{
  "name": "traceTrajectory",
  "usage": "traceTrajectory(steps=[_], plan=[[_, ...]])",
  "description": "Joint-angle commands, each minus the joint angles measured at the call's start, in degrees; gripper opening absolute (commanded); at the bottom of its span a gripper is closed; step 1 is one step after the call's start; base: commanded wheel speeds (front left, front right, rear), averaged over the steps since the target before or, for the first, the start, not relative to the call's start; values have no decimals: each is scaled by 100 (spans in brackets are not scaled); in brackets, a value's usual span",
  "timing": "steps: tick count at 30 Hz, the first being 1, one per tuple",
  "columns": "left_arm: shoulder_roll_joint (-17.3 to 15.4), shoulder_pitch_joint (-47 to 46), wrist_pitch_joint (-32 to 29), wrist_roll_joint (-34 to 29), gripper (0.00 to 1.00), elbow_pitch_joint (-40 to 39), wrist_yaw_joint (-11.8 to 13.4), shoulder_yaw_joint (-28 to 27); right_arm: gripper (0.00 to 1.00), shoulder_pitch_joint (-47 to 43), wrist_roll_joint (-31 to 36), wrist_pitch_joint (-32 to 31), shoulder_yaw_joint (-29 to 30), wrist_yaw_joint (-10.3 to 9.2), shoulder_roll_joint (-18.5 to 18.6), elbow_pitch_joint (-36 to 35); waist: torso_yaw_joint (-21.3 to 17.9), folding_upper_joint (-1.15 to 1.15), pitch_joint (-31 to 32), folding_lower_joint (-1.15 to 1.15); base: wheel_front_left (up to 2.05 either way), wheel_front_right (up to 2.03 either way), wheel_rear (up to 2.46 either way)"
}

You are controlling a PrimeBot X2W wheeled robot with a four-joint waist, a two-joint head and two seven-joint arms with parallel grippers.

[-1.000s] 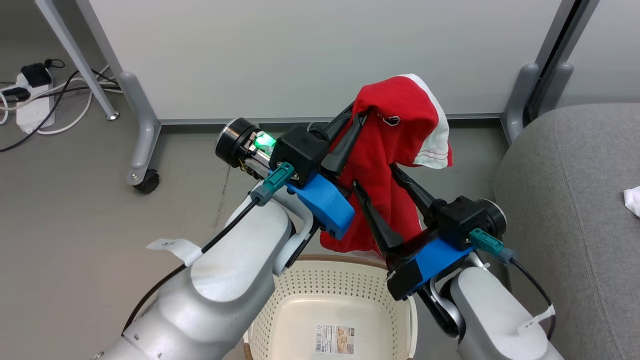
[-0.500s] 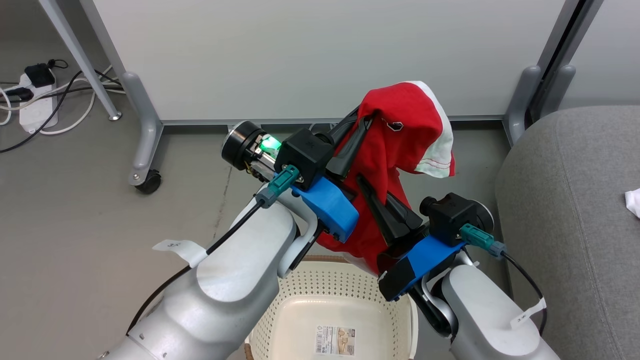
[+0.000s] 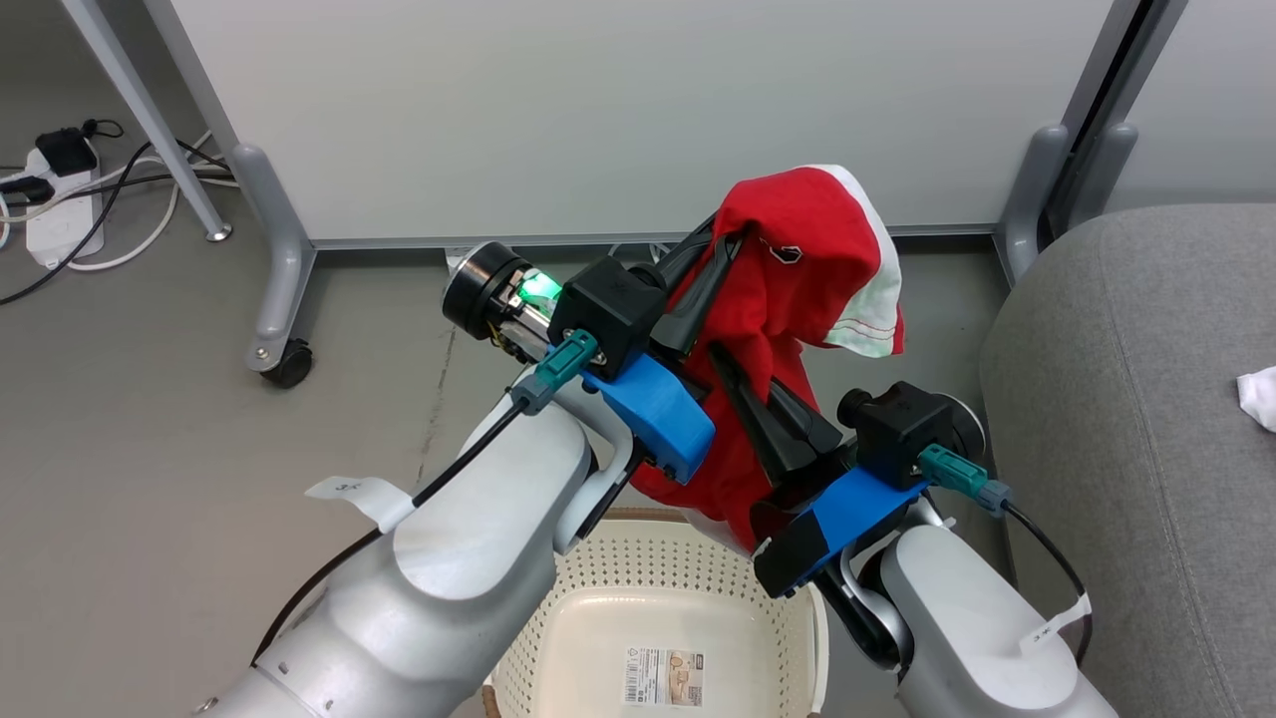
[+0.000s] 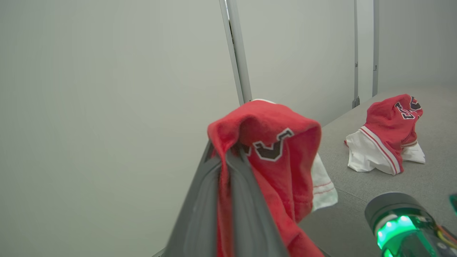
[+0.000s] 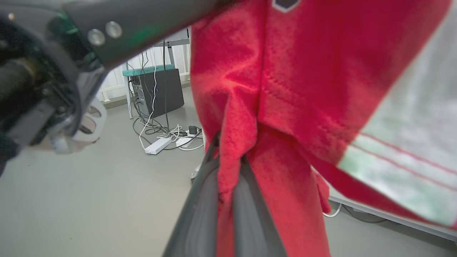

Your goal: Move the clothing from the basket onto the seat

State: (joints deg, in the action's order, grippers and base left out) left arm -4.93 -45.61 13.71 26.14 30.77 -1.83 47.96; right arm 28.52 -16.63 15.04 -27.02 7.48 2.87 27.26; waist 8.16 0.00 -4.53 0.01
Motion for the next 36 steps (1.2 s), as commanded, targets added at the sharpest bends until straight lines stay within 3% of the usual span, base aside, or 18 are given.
traceTrajectory(steps=[1, 5, 6, 7, 23, 36], plan=[[-4, -66, 16, 1, 0, 14, -4, 7, 0, 14, 39, 22, 14, 3, 3, -34, -2, 0, -3, -1, 0, 0, 0], [-5, -86, 26, 19, 0, 38, -5, 20, 0, 12, 54, 22, 32, 3, 3, -53, -8, 0, -17, -1, 0, 0, 0], [-4, -88, 29, 28, 22, 42, 9, 15, 0, 9, 60, 22, 36, 3, 3, -57, -9, 0, -17, -1, 0, 0, 0], [-3, -89, 33, 35, 100, 47, 19, 15, 0, 3, 65, 22, 37, 3, 3, -60, -11, 0, -19, -1, 0, 0, 0], [-62, -130, 107, -22, 100, -49, 76, 11, 0, -56, -39, 22, 116, 3, 2, -177, -134, 0, -104, -1, 0, 0, 0], [-84, -185, 99, 18, 100, -188, 37, 106, 0, -121, 116, 22, 460, 3, 3, -541, -868, 0, -555, -1, 0, 0, 0]])
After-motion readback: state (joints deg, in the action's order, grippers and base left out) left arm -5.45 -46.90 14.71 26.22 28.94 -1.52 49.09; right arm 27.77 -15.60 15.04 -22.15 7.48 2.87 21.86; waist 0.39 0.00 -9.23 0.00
